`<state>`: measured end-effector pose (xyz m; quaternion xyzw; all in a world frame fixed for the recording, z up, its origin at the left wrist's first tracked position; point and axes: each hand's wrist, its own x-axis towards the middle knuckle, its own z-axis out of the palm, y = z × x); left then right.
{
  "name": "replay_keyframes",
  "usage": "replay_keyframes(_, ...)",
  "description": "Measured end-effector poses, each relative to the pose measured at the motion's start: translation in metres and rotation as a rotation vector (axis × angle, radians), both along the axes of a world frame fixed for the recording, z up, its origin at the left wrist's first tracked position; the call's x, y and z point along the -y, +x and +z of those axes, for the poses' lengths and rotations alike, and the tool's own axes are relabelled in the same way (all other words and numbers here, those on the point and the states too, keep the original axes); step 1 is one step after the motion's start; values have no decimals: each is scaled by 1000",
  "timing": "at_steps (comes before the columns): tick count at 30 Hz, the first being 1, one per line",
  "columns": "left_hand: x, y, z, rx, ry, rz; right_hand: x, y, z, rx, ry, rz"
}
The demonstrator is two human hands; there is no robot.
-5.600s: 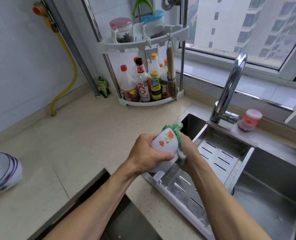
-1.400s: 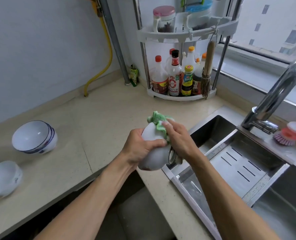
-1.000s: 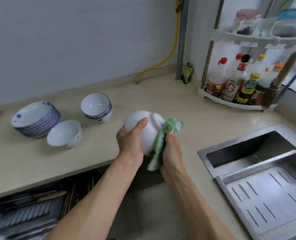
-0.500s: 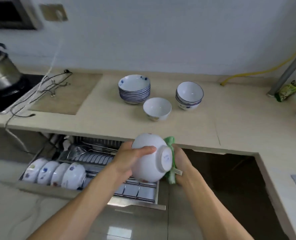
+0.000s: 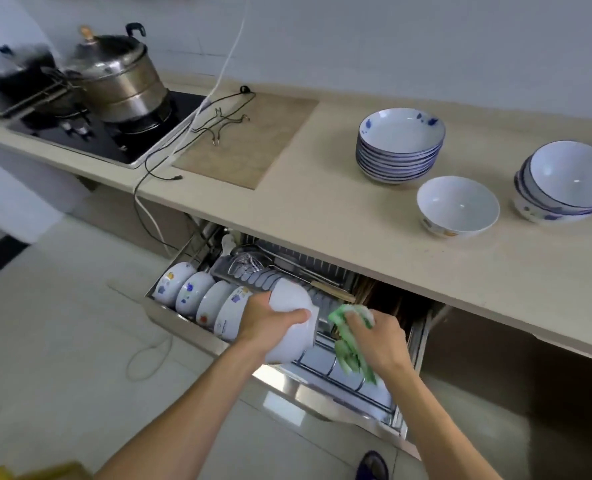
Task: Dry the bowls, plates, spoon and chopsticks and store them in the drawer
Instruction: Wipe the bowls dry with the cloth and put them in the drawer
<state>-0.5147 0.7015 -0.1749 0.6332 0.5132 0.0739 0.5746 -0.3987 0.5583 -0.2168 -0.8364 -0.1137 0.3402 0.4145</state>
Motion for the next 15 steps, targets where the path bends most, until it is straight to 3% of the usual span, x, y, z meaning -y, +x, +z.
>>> replay_keyframes(5,-50,-1,-43,-75,-27,13,-21,6,-32,-24,-11,84)
replay_keyframes(15,-124,4,-142,-228,-92,-80,-86,1,-81,-21,-104,-9)
